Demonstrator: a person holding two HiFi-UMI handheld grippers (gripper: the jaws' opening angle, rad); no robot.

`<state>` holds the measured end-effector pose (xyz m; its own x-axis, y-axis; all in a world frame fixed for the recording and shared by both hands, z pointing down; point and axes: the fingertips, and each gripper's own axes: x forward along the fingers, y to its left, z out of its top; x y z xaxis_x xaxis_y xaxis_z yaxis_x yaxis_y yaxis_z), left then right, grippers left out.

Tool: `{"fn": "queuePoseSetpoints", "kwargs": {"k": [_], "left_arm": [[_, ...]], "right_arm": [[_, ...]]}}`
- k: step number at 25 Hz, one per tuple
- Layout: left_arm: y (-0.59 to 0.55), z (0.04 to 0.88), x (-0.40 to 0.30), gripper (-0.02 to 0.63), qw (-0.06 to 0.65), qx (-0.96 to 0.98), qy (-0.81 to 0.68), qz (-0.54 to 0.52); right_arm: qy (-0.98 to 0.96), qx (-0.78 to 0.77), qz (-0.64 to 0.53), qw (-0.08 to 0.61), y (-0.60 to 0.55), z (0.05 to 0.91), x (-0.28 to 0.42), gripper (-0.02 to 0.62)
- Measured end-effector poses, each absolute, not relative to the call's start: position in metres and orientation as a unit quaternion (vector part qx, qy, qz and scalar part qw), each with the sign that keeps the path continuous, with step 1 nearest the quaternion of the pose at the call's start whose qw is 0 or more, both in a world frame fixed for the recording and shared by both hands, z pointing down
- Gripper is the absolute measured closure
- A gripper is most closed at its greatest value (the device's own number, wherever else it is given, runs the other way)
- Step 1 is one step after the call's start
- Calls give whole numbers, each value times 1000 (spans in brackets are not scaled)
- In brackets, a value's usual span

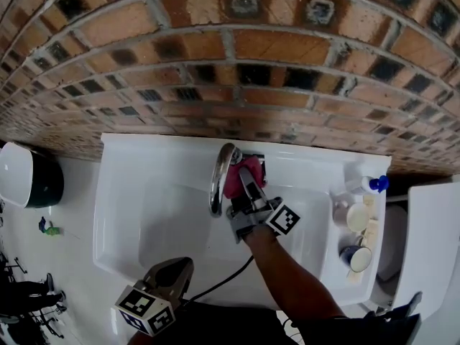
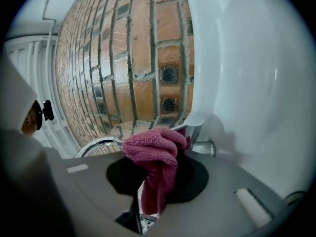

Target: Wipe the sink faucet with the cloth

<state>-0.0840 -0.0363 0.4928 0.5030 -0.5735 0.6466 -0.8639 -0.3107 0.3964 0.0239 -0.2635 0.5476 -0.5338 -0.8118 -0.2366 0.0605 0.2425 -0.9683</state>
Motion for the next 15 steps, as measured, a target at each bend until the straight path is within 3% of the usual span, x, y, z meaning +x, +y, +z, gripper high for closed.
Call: {"fn": "queuePoseSetpoints", "kwargs": {"k": [15], "left_arm": [[-40,495,-75,600,371,788,-449,201]], "right_arm": [[670,-276,-592,354,-258,575,18,511]]}}
